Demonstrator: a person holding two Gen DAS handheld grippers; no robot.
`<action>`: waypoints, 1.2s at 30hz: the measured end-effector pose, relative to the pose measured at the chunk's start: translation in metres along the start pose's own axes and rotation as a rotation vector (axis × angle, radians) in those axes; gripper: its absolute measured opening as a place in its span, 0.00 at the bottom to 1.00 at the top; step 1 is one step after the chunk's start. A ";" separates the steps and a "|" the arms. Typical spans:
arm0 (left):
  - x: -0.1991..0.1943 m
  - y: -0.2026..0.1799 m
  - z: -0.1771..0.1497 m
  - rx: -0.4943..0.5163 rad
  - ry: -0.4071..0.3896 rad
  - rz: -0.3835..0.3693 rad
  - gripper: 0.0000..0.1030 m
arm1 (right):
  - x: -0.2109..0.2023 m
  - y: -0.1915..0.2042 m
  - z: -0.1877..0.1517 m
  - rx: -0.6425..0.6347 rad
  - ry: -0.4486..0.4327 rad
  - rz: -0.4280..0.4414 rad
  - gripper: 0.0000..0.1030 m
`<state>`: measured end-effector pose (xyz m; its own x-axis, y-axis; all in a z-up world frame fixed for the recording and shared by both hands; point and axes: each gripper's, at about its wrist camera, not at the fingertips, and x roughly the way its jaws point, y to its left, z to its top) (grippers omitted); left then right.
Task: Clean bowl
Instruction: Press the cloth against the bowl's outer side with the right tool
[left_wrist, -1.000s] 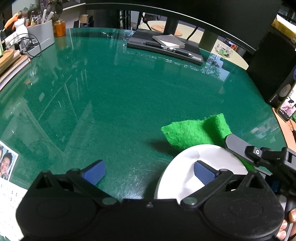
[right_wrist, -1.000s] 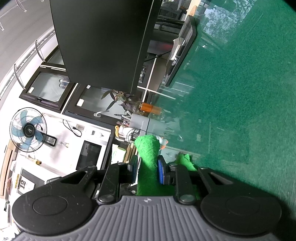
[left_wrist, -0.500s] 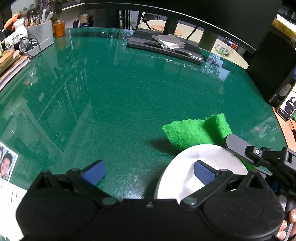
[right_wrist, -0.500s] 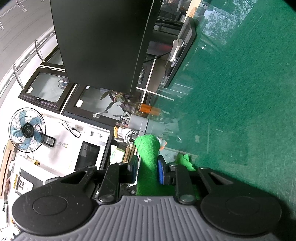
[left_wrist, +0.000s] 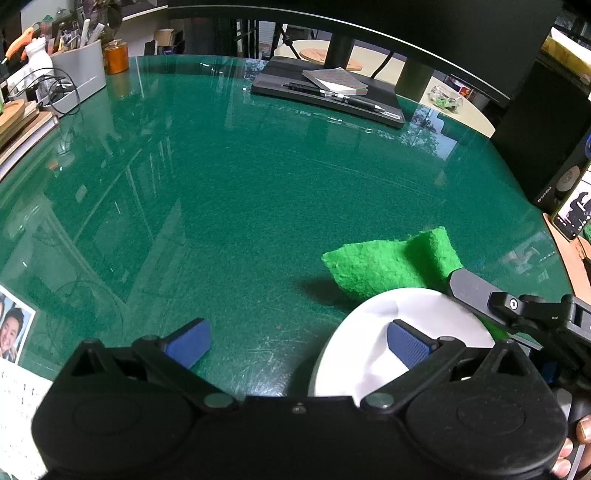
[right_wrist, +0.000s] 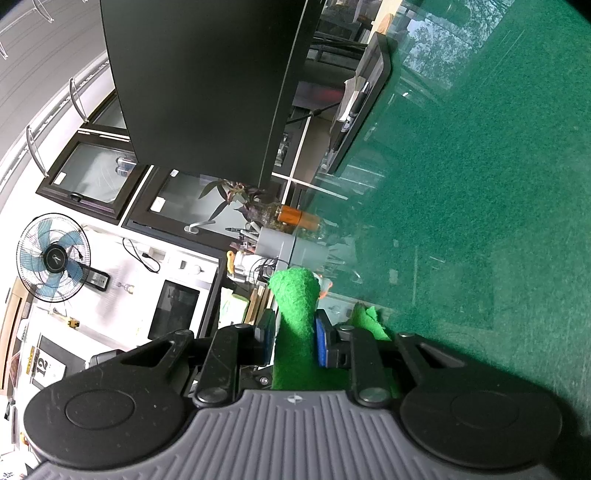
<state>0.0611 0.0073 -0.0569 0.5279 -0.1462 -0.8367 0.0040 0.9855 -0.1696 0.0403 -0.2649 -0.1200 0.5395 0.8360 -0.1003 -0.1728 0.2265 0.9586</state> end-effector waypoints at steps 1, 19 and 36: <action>0.000 0.000 0.000 0.001 0.000 -0.002 1.00 | 0.000 0.000 0.000 0.000 0.000 0.000 0.23; 0.000 0.001 -0.001 0.019 -0.019 -0.013 1.00 | 0.001 -0.002 0.002 -0.003 -0.001 -0.001 0.23; 0.005 0.011 0.003 0.116 -0.068 -0.067 1.00 | -0.004 -0.006 0.005 0.018 -0.016 0.019 0.30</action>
<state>0.0666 0.0178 -0.0616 0.5797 -0.2101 -0.7872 0.1378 0.9775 -0.1594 0.0432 -0.2714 -0.1240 0.5492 0.8321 -0.0779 -0.1685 0.2015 0.9649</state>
